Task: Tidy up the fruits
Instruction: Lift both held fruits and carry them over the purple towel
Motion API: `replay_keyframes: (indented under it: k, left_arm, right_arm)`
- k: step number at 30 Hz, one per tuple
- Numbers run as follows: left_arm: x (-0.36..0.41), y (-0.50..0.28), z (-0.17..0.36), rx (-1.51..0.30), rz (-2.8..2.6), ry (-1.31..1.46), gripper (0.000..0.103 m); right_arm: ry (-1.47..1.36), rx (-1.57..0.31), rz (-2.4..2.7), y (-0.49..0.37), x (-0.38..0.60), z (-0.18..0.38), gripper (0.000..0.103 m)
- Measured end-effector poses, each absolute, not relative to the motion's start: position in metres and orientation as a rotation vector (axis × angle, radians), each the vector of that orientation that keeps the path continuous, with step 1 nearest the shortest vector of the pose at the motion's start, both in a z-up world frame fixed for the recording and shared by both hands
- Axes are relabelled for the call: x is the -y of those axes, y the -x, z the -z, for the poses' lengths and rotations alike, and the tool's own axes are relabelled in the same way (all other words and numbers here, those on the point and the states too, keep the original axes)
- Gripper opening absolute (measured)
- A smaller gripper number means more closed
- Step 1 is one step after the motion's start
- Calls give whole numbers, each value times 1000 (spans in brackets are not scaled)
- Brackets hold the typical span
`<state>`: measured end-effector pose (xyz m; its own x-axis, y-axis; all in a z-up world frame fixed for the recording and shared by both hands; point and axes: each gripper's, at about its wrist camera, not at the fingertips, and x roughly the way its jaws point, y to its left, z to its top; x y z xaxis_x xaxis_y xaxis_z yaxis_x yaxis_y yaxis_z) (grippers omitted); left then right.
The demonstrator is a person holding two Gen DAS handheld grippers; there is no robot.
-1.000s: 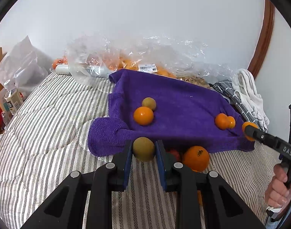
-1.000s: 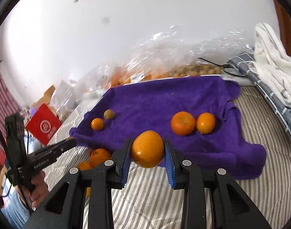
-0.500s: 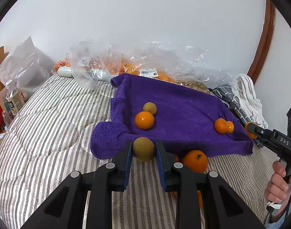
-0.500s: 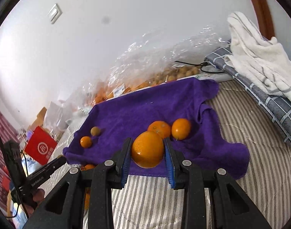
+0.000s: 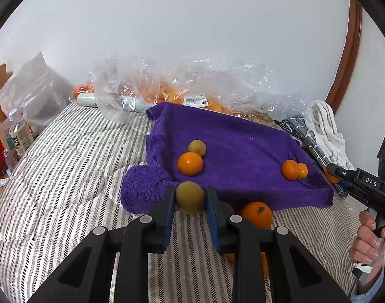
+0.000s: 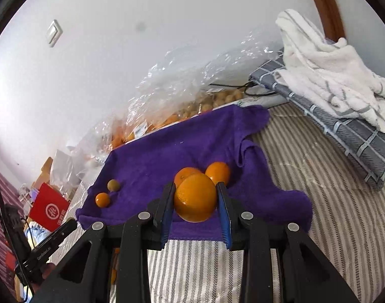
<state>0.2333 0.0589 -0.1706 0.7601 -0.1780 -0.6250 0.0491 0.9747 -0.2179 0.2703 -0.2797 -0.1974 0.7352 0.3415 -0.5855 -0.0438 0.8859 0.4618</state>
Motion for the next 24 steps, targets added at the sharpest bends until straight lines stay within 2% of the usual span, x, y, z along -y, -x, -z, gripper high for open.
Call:
replay_keyframes:
  k: [24]
  left_arm:
    - [-56, -229, 165, -671, 118, 184, 23]
  right_arm:
    - [-449, -653, -88, -264, 296, 192, 32]
